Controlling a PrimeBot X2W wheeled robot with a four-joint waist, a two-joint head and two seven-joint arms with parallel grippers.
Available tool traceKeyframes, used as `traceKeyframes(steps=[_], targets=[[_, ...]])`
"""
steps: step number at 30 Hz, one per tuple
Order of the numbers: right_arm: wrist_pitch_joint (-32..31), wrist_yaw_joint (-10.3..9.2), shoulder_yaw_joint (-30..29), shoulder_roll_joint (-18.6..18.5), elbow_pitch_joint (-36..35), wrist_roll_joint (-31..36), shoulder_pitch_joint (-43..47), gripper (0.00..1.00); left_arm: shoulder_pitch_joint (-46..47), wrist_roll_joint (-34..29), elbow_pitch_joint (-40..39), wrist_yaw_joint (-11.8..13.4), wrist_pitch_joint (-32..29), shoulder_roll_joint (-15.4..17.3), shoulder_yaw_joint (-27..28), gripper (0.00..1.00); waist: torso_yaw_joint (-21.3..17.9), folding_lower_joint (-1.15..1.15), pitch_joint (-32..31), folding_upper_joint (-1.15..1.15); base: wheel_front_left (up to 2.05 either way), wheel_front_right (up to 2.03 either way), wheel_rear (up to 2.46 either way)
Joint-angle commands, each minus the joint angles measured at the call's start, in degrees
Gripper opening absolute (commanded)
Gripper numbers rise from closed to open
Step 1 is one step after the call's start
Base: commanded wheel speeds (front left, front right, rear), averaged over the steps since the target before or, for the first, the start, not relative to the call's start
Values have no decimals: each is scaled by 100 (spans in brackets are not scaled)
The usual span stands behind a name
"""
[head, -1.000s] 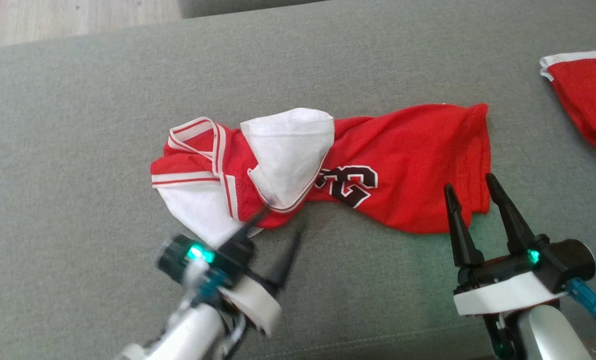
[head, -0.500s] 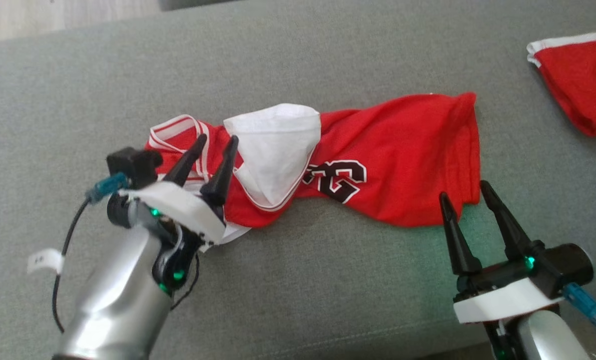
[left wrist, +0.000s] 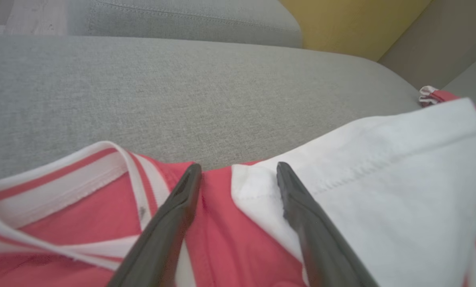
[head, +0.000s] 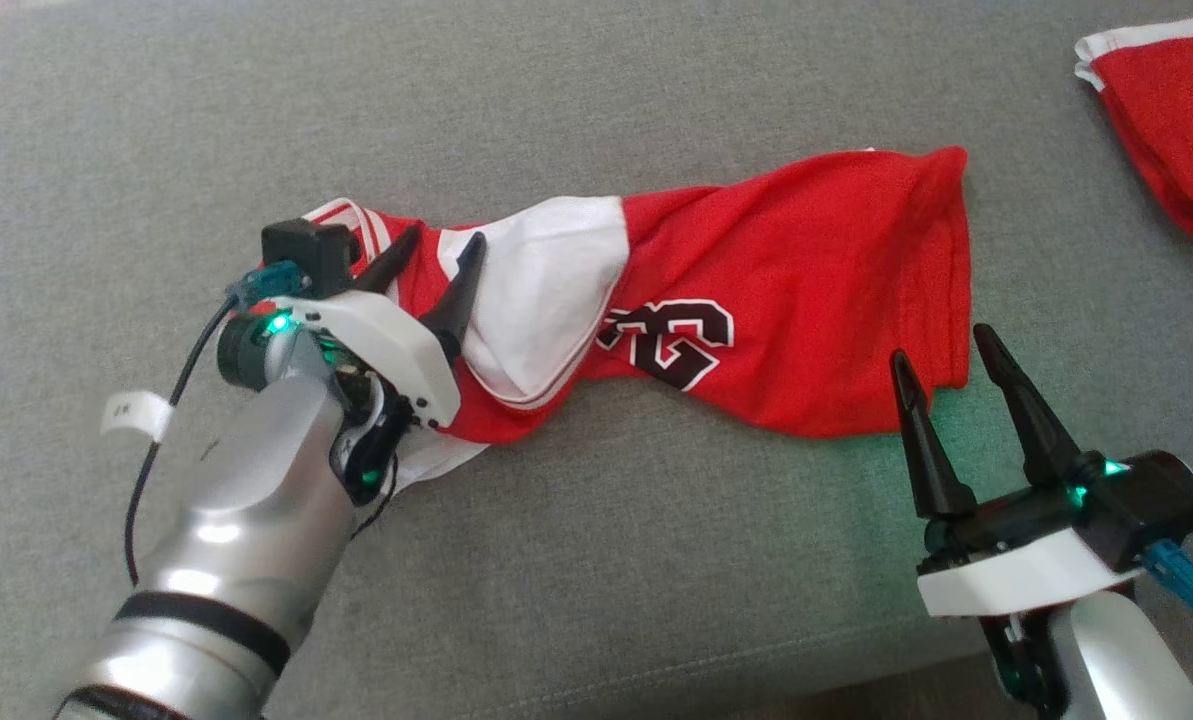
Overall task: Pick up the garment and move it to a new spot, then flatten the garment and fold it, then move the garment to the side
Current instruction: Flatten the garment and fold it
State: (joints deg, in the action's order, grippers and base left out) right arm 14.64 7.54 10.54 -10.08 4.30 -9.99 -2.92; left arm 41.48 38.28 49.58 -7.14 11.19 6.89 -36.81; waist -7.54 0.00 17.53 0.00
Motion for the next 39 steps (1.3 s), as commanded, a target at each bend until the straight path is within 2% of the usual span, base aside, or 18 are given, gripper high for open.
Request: traceKeyframes(steps=[1, 8, 9, 10, 11, 12, 14, 22, 27, 32, 35, 39], targets=[[36, -5, 113, -95, -209, 34, -98, 100, 331, -81, 38, -33, 69, 93, 87, 100, -35, 0, 37, 0, 0, 0, 0], [36, -5, 103, -26, -191, 15, -109, 100, 708, -287, 737, -34, -15, -15, -240, 100, -115, 0, 119, 0, 0, 0, 0], [36, -5, 94, -19, -188, 16, -105, 100, 732, -317, 777, -34, -2, -27, -293, 96, -115, 0, 119, 0, 0, 0, 0], [36, -5, 84, -11, -186, 17, -99, 100, 755, -355, 812, -34, 28, -32, -336, 86, -113, 0, 117, 0, 0, 0, 0], [36, -5, 75, -4, -184, 19, -92, 100, 775, -417, 835, -34, 68, -34, -393, 71, -110, 0, 113, 0, 0, 0, 0], [36, -5, 65, 5, -183, 21, -87, 100, 787, -488, 849, -23, 112, -37, -454, 44, -103, 0, 107, 0, 0, 0, 0], [36, -5, 52, 21, -180, 24, -83, 100, 801, -666, 858, 57, 200, -36, -587, 0, -87, 0, 90, 0, 0, 0, 0], [36, -5, 62, 55, -163, 40, -55, 100, 642, -1150, 453, 435, 373, -7, -803, 0, 11, 0, -45, 0, 0, 0, 0], [36, -5, 44, 50, -129, 40, -14, 100, 206, -1458, -563, 532, 379, 8, -819, 0, 69, 0, -146, 0, 0, 0, 0], [36, -5, 46, 58, -118, 43, 21, 100, -399, -1793, -1284, 573, 380, -77, -1118, 0, 132, 0, -235, 0, 0, 0, 0], [36, -5, 61, 76, -119, 32, 10, 100, -581, -2193, -1739, 888, 380, -40, -1245, 0, 159, 0, -272, 0, 0, 0, 0], [36, -5, 70, 115, -93, 39, 14, 100, -725, -2761, -2312, 1618, 380, 196, -1181, 0, 186, 0, -318, 0, 0, 0, 0]])
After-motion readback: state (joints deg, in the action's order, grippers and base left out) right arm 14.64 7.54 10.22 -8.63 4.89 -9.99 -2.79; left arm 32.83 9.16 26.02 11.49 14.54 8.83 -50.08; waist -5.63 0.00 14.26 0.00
